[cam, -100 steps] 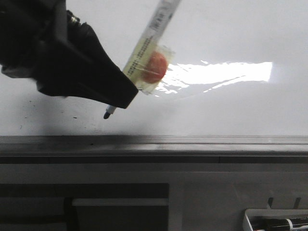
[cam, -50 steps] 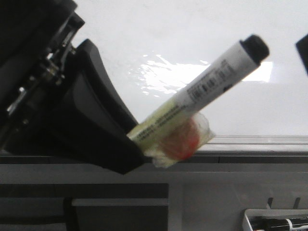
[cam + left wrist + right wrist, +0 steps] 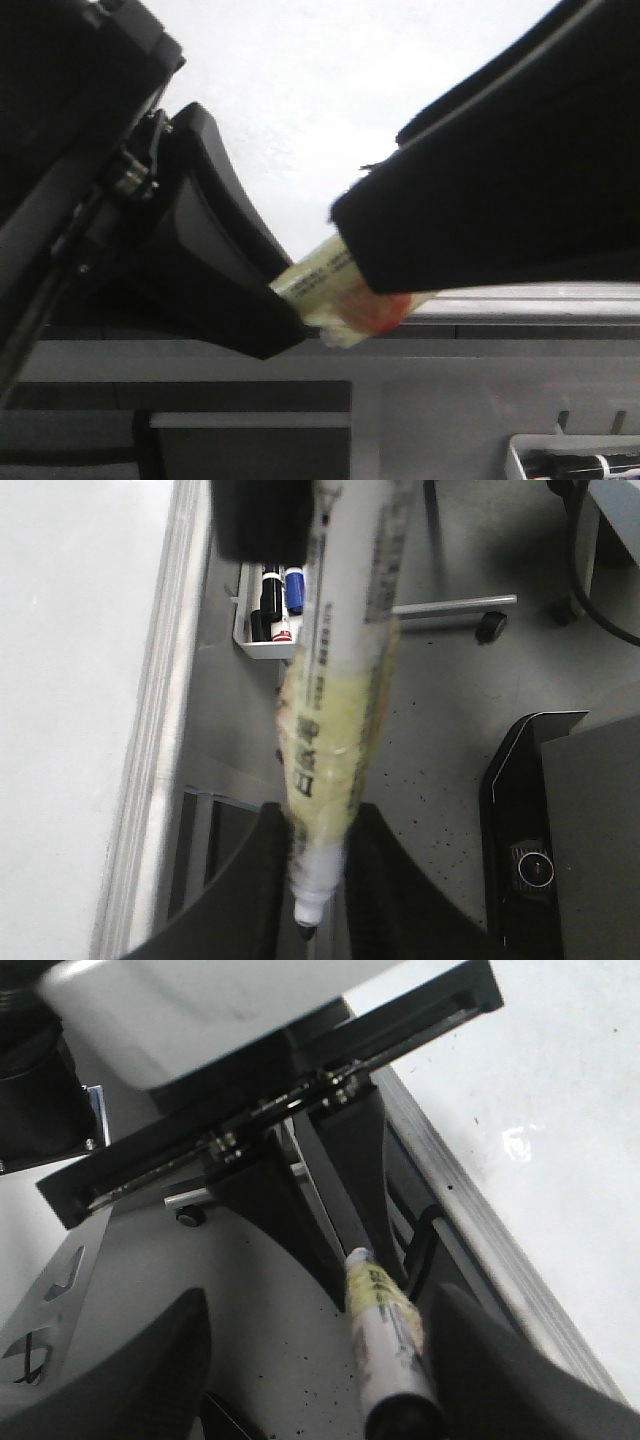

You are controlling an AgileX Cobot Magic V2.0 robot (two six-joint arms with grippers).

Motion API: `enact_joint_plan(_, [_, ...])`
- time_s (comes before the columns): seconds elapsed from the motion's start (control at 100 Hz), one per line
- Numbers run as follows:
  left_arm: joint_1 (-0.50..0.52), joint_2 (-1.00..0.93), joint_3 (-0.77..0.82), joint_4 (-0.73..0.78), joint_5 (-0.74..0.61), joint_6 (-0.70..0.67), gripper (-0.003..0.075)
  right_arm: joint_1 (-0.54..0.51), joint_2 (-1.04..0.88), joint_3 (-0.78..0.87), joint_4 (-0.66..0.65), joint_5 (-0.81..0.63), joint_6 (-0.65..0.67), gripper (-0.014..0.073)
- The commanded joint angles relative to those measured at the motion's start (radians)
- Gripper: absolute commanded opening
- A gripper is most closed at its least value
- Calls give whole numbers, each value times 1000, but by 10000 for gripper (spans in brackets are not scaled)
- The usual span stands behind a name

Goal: Write number 5 on whiteboard

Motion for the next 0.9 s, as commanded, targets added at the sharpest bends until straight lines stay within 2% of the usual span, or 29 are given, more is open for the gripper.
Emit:
enact_joint_plan(0.0, [-6,-20,-24,-19,-47,-1,-20,11,21,-45,29,-66,-14,418])
enact_joint_plan(0.07, [-6,-20,-24,-19,-47,-1,-20,11,47,-57,29,-59,-14,411])
enact_joint_plan(0.15, [-6,-20,-24,-19,-47,-1,-20,11,68,-69,29,-58,-14,339])
enact_joint_plan(0.31, [-6,-20,-24,-19,-42,-1,-20,11,104,-76,29,-45,-14,90])
enact_joint_plan(0.44, [-6,-20,-24,-19,-42,-1,-20,9,119,-74,29,-14,-14,-67])
enact_joint_plan(0.68, [-6,-20,-24,-21,-48,-18,-19,9,121,-74,29,-20,-14,-61])
enact_joint_plan(0.74, [-6,-20,-24,-21,-48,-21,2,9,121,-74,29,-18,-14,-61])
enact_joint_plan(0.79, [-6,-20,-24,-21,-45,-22,53,9,121,-74,29,-16,-14,-61])
enact_joint_plan(0.89, [-6,-20,-24,-21,-45,-45,214,9,121,-74,29,-16,-14,-61])
